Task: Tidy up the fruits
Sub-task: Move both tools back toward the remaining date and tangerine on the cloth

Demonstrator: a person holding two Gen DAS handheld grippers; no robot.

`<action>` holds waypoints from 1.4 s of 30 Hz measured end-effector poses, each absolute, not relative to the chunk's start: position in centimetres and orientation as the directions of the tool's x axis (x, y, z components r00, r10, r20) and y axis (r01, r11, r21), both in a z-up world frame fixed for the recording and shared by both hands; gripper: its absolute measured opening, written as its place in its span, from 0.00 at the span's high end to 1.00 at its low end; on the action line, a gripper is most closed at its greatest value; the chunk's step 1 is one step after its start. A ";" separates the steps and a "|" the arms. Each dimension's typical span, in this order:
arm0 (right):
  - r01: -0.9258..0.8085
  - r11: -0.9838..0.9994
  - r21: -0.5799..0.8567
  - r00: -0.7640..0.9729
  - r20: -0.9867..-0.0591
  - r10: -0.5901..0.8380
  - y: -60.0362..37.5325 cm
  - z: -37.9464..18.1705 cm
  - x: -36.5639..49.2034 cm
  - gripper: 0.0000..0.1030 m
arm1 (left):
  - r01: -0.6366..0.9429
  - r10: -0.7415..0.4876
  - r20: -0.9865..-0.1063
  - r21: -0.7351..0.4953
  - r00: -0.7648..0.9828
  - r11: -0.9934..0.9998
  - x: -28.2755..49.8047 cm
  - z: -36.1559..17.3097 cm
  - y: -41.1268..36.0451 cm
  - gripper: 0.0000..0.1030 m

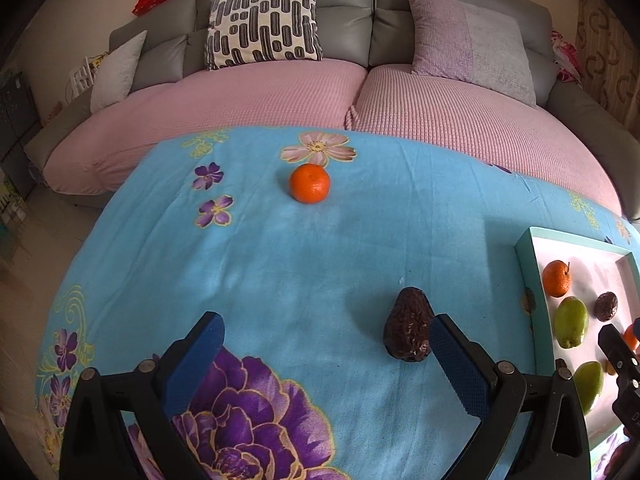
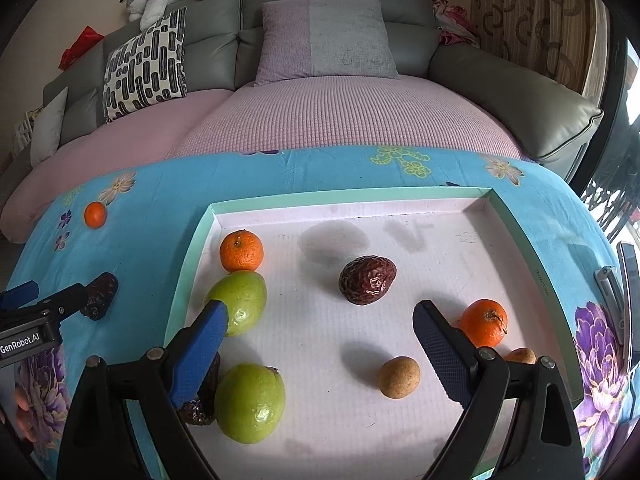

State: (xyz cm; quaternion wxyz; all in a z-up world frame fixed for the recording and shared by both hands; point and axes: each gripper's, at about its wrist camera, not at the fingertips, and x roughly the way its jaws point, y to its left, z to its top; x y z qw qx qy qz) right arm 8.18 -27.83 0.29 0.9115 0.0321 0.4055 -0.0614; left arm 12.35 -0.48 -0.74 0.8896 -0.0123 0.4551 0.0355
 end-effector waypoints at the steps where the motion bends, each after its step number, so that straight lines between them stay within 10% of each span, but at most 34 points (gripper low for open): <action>1: 0.129 0.992 0.004 0.667 -0.741 -0.083 -27.5 0.3 8.2 0.09 | -0.092 0.064 -0.809 0.013 0.584 0.996 12.3 -0.7 0.2 0.00; 42: -0.263 0.965 -0.007 0.586 -0.795 0.154 -10.3 -4.7 12.7 0.09 | -0.224 0.123 -0.850 0.007 0.512 0.975 13.4 -3.6 9.1 0.00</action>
